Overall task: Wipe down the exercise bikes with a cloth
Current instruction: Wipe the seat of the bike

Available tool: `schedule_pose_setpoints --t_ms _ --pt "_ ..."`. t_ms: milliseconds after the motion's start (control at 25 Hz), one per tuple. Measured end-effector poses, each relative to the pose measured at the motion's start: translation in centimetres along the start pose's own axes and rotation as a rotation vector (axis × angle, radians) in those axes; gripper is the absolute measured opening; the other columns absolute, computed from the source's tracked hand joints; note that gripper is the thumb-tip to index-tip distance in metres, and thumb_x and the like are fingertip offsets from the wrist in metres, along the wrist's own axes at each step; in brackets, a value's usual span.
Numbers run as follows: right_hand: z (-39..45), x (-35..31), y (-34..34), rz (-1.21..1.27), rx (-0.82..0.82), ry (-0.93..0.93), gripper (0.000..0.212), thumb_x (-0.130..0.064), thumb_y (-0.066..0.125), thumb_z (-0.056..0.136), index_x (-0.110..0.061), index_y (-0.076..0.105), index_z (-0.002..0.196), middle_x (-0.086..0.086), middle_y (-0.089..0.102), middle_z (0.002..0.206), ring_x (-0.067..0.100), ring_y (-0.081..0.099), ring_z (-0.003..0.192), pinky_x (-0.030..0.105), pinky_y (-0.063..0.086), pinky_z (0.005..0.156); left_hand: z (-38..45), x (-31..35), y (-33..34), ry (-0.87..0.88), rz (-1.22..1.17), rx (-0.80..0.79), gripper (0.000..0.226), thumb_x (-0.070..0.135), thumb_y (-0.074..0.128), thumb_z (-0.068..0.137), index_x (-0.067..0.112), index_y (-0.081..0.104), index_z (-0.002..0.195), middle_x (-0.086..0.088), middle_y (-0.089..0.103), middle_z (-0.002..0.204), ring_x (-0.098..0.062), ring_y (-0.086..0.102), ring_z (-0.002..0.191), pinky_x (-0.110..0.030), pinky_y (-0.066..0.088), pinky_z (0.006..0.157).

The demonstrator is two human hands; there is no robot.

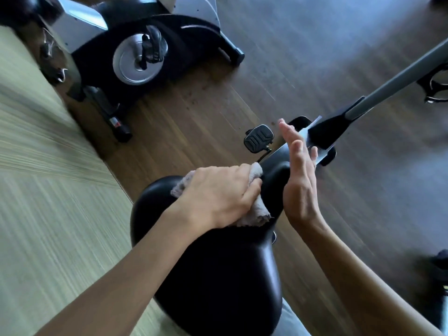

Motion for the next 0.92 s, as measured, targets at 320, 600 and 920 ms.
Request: schedule_pose_setpoints --t_ms 320,600,920 --pt "1.3 0.8 -2.4 0.734 0.107 0.207 0.068 -0.053 0.026 0.1 -0.012 0.034 0.154 0.002 0.046 0.156 0.011 0.034 0.148 0.04 0.018 0.125 4.3 1.8 0.4 0.123 -0.338 0.041 0.039 0.048 0.039 0.104 0.038 0.048 0.14 0.007 0.055 0.145 -0.03 0.054 0.128 -0.042 0.037 0.096" --pt "0.3 2.6 -7.3 0.517 0.13 0.292 0.069 -0.06 0.022 0.099 -0.016 0.052 0.143 -0.004 0.058 0.145 0.004 0.04 0.142 0.035 0.016 0.119 5.5 6.8 1.3 0.322 0.19 0.256 0.037 0.048 0.042 0.094 0.031 0.068 0.114 0.011 0.063 0.124 -0.018 0.057 0.118 -0.035 0.044 0.084" --pt "-1.0 -0.1 -5.5 0.036 -0.1 -0.07 0.045 -0.037 0.03 0.105 -0.016 0.065 0.123 -0.01 0.065 0.122 0.0 0.053 0.121 0.026 0.037 0.109 -3.5 -0.8 4.2 0.185 -0.025 0.449 0.056 0.052 0.038 0.099 0.036 0.045 0.152 0.01 0.048 0.156 -0.013 0.043 0.144 -0.038 0.029 0.121"
Point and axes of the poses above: each hand's wrist, its own z-axis towards the middle knuckle, its own y-axis out of the palm, x = y × z, the point moved 1 cm from there along z, towards the middle knuckle
